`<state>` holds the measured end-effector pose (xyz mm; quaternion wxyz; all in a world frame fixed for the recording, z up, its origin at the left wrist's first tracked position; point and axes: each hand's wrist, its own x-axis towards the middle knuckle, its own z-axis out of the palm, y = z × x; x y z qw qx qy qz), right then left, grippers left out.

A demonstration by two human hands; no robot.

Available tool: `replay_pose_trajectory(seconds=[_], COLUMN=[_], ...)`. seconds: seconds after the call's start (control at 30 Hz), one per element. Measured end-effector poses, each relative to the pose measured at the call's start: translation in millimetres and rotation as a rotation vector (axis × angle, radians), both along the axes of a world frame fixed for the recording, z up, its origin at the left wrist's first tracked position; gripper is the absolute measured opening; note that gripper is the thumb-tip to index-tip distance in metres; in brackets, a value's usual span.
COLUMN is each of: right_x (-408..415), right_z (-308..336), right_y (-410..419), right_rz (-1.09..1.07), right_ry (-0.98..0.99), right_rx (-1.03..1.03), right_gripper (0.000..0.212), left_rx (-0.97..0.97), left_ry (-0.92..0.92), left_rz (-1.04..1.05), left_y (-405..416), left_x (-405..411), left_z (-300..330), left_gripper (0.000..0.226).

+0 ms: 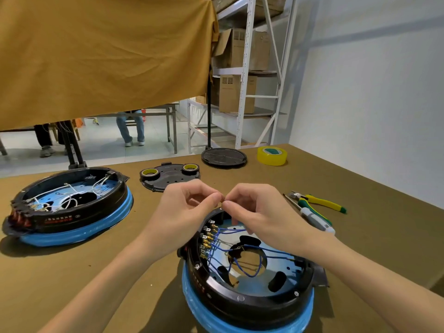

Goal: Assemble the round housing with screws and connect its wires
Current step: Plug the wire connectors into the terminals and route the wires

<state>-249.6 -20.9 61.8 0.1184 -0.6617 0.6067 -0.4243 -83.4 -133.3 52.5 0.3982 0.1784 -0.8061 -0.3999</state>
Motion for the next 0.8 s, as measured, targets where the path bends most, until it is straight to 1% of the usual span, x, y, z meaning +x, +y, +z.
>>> replay_pose_trajectory(seconds=[0.07, 0.13, 0.2, 0.23, 0.3, 0.4, 0.5, 0.67, 0.73, 0.8], right_x=[3.0, 4.3, 4.9, 5.7, 9.1, 20.2, 30.8, 40.7, 43.6, 43.5], right_z=[0.0, -0.6, -2.6, -4.2, -7.8, -15.3, -21.8, -30.9, -36.6, -39.9], right_y=[2.8, 4.7, 6.3, 7.6, 10.7, 11.0, 6.8, 6.2, 7.6, 7.9], right_rz=[0.016, 0.022, 0.027, 0.021, -0.017, -0.074, -0.148, -0.234, -0.251, -0.259], right_ry=[-0.084, -0.162, -0.210, -0.197, -0.089, 0.081, 0.223, 0.320, 0.372, 0.375], right_rx=[0.027, 0.083, 0.170, 0.207, 0.240, 0.282, 0.308, 0.344, 0.342, 0.314], right_gripper=[0.012, 0.012, 0.013, 0.014, 0.014, 0.015, 0.015, 0.015, 0.015, 0.016], left_rx=[-0.048, 0.029, 0.125, 0.151, 0.148, 0.153, 0.167, 0.255, 0.259, 0.248], left_ry=[-0.017, -0.070, -0.199, -0.256, -0.268, -0.214, -0.227, -0.211, -0.196, -0.188], left_rz=[-0.002, -0.041, -0.127, -0.172, -0.181, -0.058, 0.019, -0.022, -0.028, -0.031], left_y=[0.5, -3.4, -11.9, -16.3, -24.2, -33.3, -37.1, -37.1, -36.0, -35.5], left_x=[0.6, 1.6, 4.7, 6.6, 9.4, 8.8, 5.7, 3.7, 3.3, 2.8], left_z=[1.2, 0.9, -0.7, -3.2, -9.9, -25.2, -43.2, -62.9, -65.2, -66.3], left_gripper=[0.009, 0.012, 0.014, 0.016, 0.022, 0.023, 0.022, 0.020, 0.019, 0.019])
